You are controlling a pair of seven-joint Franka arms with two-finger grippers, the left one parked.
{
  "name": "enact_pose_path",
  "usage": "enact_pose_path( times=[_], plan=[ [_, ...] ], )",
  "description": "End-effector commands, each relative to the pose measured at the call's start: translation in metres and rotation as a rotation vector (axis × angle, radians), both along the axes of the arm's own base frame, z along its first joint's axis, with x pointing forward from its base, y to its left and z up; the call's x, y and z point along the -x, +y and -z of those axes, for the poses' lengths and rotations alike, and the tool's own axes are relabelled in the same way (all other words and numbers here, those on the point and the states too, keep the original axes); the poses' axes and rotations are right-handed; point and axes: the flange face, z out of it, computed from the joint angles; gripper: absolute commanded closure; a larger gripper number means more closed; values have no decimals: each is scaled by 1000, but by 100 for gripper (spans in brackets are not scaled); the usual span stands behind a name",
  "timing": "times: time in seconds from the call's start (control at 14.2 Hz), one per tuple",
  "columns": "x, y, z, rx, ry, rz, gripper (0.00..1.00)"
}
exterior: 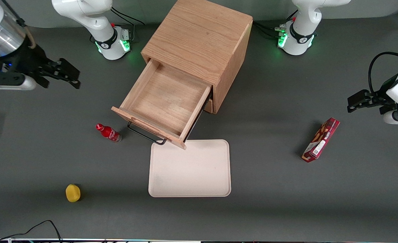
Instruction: Open upper drawer
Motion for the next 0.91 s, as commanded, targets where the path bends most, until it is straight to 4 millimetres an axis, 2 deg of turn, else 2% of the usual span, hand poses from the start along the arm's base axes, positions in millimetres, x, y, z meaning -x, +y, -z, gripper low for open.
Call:
enact_pose_path(
  times=[0.0, 0.14, 0.21, 0.35, 0.49, 0.56, 0.84],
  plan=[
    [31, -40, 5, 29, 54, 108, 0],
    [52, -68, 16, -17, 19, 150, 0],
    [63, -78, 28, -27, -6, 140, 0],
    [82, -83, 54, -37, -60, 137, 0],
    [84, -86, 64, -41, -74, 137, 0],
    [79, -94, 66, -44, -71, 126, 0],
    [64, -115, 51, -58, -92, 137, 0]
  ],
)
